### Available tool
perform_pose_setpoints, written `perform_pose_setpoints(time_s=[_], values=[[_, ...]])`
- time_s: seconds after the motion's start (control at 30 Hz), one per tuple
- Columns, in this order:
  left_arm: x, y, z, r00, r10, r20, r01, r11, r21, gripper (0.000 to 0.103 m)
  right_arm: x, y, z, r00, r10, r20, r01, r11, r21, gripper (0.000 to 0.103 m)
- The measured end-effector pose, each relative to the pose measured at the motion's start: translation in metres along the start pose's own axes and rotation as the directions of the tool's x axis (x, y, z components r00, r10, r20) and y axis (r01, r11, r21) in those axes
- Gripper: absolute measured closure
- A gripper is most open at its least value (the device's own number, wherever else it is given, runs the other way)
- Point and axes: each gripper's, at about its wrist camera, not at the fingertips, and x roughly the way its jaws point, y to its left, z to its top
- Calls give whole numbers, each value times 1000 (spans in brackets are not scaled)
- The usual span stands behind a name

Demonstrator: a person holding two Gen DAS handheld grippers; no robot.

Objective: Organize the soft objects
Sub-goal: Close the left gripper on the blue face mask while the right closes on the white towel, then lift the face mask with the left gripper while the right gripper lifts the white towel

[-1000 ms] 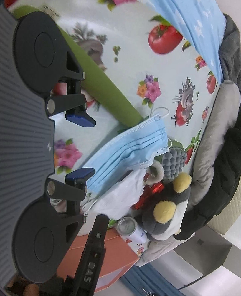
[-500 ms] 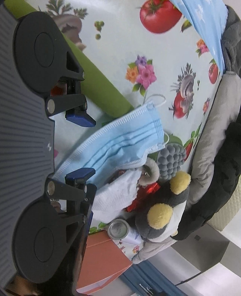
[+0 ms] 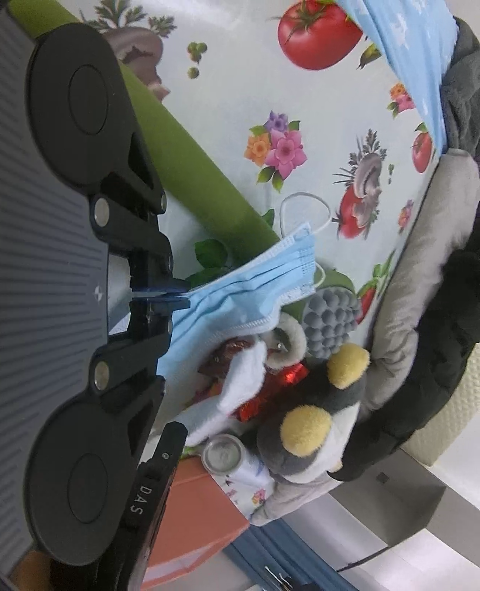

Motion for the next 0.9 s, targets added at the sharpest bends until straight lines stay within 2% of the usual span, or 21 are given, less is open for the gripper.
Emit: perform_pose_setpoints(time_s=[0.43,0.77,0.9], values=[[-79,-8,-25,998,-55,43,56,998,-23,102,-75,11,-25,998,-21,62,26,997,-70,97],[-133,-12,-66,997,-73,19,73,997,-21,102,-128,21,-66,998,-9,56,15,993,-114,97],[-150,-8,-85,997,-72,-14,72,997,-11,102,-149,31,-91,996,-47,81,61,980,-190,97]])
